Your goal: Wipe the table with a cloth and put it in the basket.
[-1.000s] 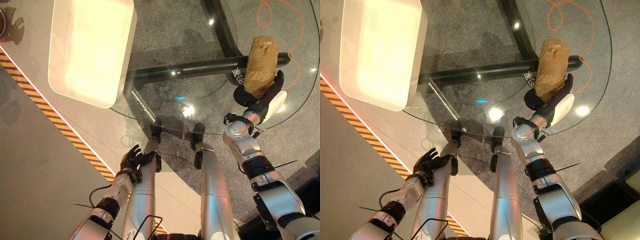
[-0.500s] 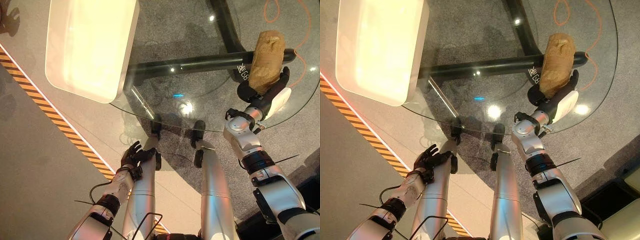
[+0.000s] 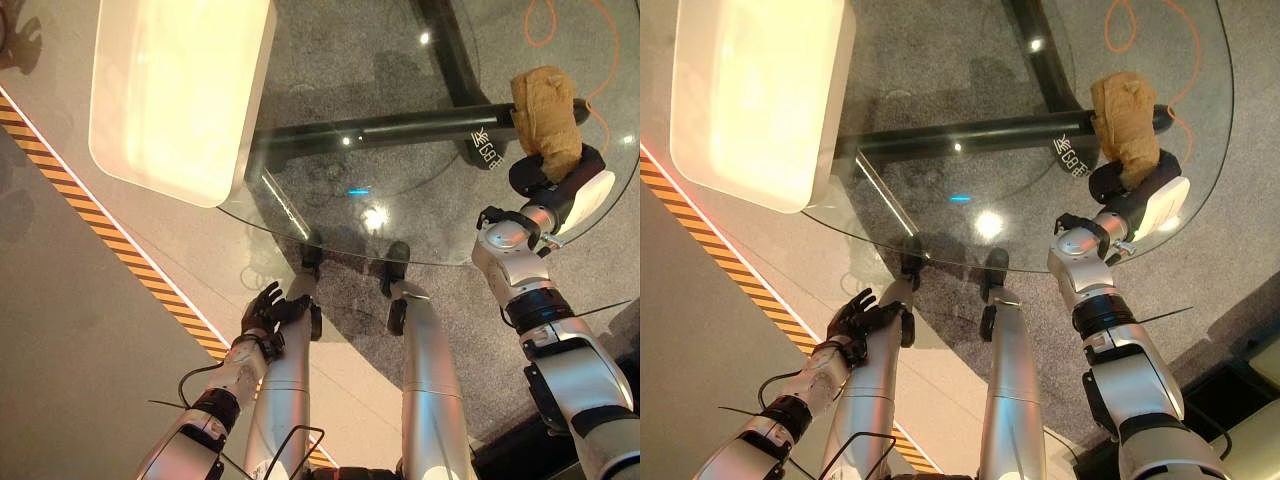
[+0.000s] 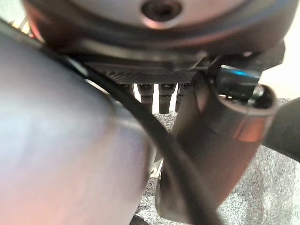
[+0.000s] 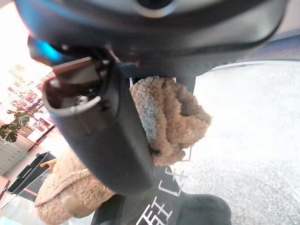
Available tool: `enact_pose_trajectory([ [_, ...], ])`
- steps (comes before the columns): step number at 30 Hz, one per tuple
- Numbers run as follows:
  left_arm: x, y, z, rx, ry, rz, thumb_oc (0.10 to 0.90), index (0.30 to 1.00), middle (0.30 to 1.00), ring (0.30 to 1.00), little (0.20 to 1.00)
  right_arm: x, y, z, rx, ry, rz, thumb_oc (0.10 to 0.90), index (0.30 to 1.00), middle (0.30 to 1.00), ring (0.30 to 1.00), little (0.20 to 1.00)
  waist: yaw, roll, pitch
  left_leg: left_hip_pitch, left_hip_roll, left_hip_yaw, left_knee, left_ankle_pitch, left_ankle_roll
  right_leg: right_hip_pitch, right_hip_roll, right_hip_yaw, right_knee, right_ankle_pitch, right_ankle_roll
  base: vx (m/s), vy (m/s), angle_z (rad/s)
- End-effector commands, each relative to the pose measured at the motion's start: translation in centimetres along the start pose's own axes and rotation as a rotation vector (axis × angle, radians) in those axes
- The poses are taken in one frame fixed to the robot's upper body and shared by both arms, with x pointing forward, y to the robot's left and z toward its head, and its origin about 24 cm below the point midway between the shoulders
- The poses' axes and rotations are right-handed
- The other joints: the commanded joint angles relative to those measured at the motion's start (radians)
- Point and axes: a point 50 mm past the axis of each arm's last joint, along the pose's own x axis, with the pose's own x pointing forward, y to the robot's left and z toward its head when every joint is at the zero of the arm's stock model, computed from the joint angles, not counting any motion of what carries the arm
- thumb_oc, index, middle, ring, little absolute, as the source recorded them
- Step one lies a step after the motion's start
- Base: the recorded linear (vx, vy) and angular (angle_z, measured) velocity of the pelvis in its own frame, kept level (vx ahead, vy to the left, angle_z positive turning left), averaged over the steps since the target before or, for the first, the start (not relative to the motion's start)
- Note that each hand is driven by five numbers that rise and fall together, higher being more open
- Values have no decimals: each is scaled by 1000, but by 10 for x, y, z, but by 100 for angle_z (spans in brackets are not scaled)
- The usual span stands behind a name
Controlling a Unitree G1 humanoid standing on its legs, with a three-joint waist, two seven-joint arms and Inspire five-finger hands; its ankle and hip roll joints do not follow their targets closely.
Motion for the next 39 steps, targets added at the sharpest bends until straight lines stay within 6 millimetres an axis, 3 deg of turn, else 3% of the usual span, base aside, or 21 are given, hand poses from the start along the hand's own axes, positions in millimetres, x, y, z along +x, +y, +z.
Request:
enact_pose_trajectory([
  [1, -19, 9, -59, 22, 164, 50, 800, 900, 900, 900, 900, -5, -4, -10, 15, 35, 19, 100, 300, 300, 300, 200, 18, 33, -10, -48, -64, 80, 155, -161, 71, -19, 47, -35, -178, 166, 3, -56, 15, 0],
  [7, -20, 7, -62, 17, 166, 47, 800, 900, 900, 900, 900, -7, -6, 0, 46, -36, -12, 100, 300, 300, 300, 200, 16, 33, -10, -36, -68, 83, 148, -164, 74, -9, 48, -32, -187, 167, 6, 1, 19, 0],
  [8, -24, 9, -70, 17, 183, 51, 800, 900, 900, 900, 900, -9, -7, -3, 35, -41, -11, 100, 300, 300, 300, 200, 19, 35, -10, -3, -66, 77, 157, -198, 70, 20, 53, -27, -173, 135, 14, 5, 42, 1],
  [9, -21, 6, -64, 11, 167, 46, 800, 900, 900, 900, 900, -8, -6, 9, 54, -87, -16, 100, 300, 300, 300, 200, 14, 32, -10, -32, -68, 85, 146, -164, 75, -6, 49, -30, -190, 168, 8, 8, 46, 1],
  [10, -22, 5, -65, 10, 167, 46, 800, 900, 900, 900, 900, -9, -6, 14, 53, -120, -18, 100, 300, 300, 300, 200, 14, 32, -10, -31, -70, 85, 145, -165, 76, -5, 50, -30, -191, 168, 9, 8, 44, 1],
  [11, -26, 7, -72, 12, 184, 51, 800, 900, 900, 900, 900, -11, -7, 11, 36, -127, -15, 100, 300, 300, 300, 200, 17, 34, -10, 2, -68, 79, 154, -199, 72, 23, 55, -24, -177, 135, 17, 7, 35, 1],
  [12, -23, 4, -66, 7, 166, 46, 800, 900, 900, 900, 900, -10, -6, 21, 50, -158, -15, 100, 300, 300, 300, 200, 13, 32, -10, -29, -70, 86, 143, -165, 77, -4, 50, -28, -193, 167, 11, 5, 42, 1],
  [16, -25, 6, -68, -4, 164, 51, 800, 900, 900, 900, 900, -21, -2, 45, 14, -306, 40, 100, 300, 300, 300, 200, 9, 29, -10, -21, -70, 90, 138, -167, 81, -1, 51, -22, -193, 166, 14, -9, 45, 0],
  [20, -25, 5, -68, -9, 162, 50, 800, 900, 900, 900, 900, -28, 1, 52, -29, -377, 96, 100, 300, 300, 300, 200, 7, 29, -10, -19, -70, 92, 136, -167, 83, 0, 52, -21, -192, 163, 14, 17, 26, 0],
  [21, -29, 6, -74, -7, 179, 51, 800, 900, 900, 900, 900, -35, 5, 50, -70, -409, 145, 100, 300, 300, 300, 200, 11, 32, -10, 14, -66, 88, 147, -203, 80, 29, 56, -17, -176, 128, 21, 0, 32, 1],
  [22, -25, 3, -68, -10, 159, 44, 800, 900, 900, 900, 900, -38, 8, 59, -81, -452, 174, 100, 300, 300, 300, 200, 6, 29, -10, -18, -70, 96, 135, -168, 85, 1, 51, -20, -193, 160, 14, 1, 35, 1],
  [25, -26, 2, -68, -12, 158, 37, 800, 900, 900, 900, 900, -50, 16, 62, -133, -513, 254, 100, 300, 300, 300, 200, 7, 31, -10, -19, -71, 98, 136, -167, 86, -1, 52, -20, -191, 158, 14, 2, 21, 1],
  [26, -29, 3, -76, -8, 177, 40, 800, 900, 900, 900, 900, -58, 20, 55, -167, -519, 298, 100, 300, 300, 300, 200, 13, 33, -10, 16, -68, 92, 144, -202, 82, 31, 57, -16, -178, 123, 20, 54, 31, 2],
  [30, -30, 1, -77, -10, 178, 34, 800, 900, 900, 900, 900, -74, 31, 53, -210, -547, 400, 100, 300, 300, 300, 200, 17, 36, -10, 20, -70, 92, 140, -199, 80, 35, 53, -21, -181, 119, 19, -3, 17, 2],
  [31, -26, -2, -70, -13, 159, 28, 800, 900, 900, 900, 900, -74, 33, 60, -204, -563, 403, 100, 300, 300, 300, 200, 14, 34, -10, -13, -73, 98, 129, -164, 84, 7, 47, -26, -197, 152, 13, 0, 0, 0],
  [32, -30, 0, -78, -7, 177, 30, 800, 900, 900, 900, 900, -81, 37, 51, -236, -550, 446, 100, 300, 300, 300, 200, 22, 39, -10, 22, -72, 90, 135, -196, 79, 37, 49, -23, -183, 119, 19, -56, 12, 3],
  [33, -26, -3, -71, -9, 158, 24, 800, 900, 900, 900, 900, -81, 39, 57, -227, -566, 447, 100, 300, 300, 300, 200, 19, 38, -10, -11, -76, 96, 124, -161, 84, 7, 44, -28, -199, 152, 12, 61, 14, 2],
  [34, -30, 0, -79, -4, 178, 31, 800, 900, 900, 900, 900, -89, 43, 49, -254, -553, 495, 100, 300, 300, 300, 200, 28, 44, -10, 19, -74, 90, 134, -195, 80, 32, 46, -25, -180, 117, 18, 0, 0, 0],
  [39, -32, 0, -82, 9, 185, 27, 800, 900, 900, 900, 900, -112, 57, 51, -271, -592, 635, 100, 300, 300, 300, 200, 41, 50, -10, 23, -75, 90, 132, -193, 80, 34, 40, -34, -176, 113, 18, 12, 6, 5],
])
